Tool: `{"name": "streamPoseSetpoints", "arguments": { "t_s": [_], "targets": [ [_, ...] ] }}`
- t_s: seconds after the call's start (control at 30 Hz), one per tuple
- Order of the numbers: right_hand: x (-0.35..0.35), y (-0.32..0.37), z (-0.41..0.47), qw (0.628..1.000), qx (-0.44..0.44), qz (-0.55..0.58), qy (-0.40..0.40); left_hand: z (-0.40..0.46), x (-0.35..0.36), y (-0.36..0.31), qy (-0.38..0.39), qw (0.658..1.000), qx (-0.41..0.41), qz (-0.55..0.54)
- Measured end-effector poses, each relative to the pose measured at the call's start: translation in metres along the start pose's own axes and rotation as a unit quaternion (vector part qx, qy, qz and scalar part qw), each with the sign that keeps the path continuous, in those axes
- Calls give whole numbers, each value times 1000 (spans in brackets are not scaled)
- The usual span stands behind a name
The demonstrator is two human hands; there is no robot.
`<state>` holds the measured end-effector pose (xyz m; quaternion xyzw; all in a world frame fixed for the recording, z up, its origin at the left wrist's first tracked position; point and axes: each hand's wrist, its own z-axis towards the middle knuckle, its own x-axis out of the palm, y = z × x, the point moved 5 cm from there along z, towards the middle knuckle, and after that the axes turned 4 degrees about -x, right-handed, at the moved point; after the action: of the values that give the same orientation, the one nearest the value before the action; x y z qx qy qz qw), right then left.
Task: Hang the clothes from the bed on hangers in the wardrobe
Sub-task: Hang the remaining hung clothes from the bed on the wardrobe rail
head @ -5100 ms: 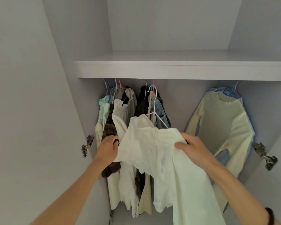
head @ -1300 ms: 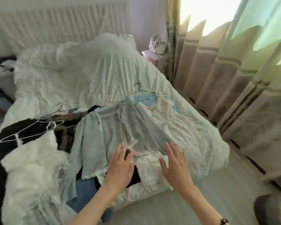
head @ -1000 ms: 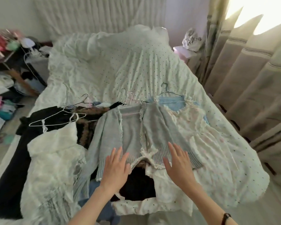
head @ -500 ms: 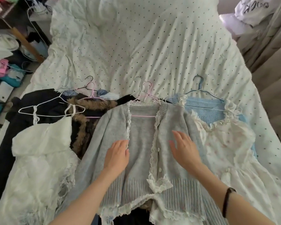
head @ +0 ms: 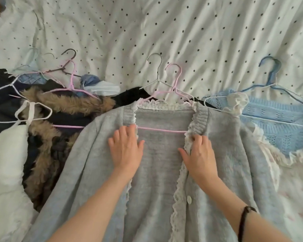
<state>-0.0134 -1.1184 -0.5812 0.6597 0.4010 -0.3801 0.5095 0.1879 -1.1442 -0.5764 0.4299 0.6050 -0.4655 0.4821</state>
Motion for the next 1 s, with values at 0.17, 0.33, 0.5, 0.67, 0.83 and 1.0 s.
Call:
{"name": "streamPoseSetpoints", "arguments": {
  "t_s": [0.17, 0.33, 0.5, 0.67, 0.83, 1.0],
  "targets": [
    [-2, -11, 5, 997, 56, -46, 14, 10, 5, 9, -32, 999, -37, -13],
    [-18, 1, 7, 989, 60, 133, -33, 19, -22, -1, 4, 982, -106, -157],
    [-56, 45, 26, 941, 5, 334, -48, 50, -72, -54, -26, 874, -97, -475],
    [-37, 33, 31, 953, -1, 287, 98, 50, -30, -54, 173, 915, -17, -365],
    [-43, 4, 28, 983, -49, 173, -42, 37, -21, -17, 86, 976, 21, -199],
    [-22, 11, 43, 987, -26, 160, 16, 38, -15, -59, 84, 965, 84, -235]
  ]
}}
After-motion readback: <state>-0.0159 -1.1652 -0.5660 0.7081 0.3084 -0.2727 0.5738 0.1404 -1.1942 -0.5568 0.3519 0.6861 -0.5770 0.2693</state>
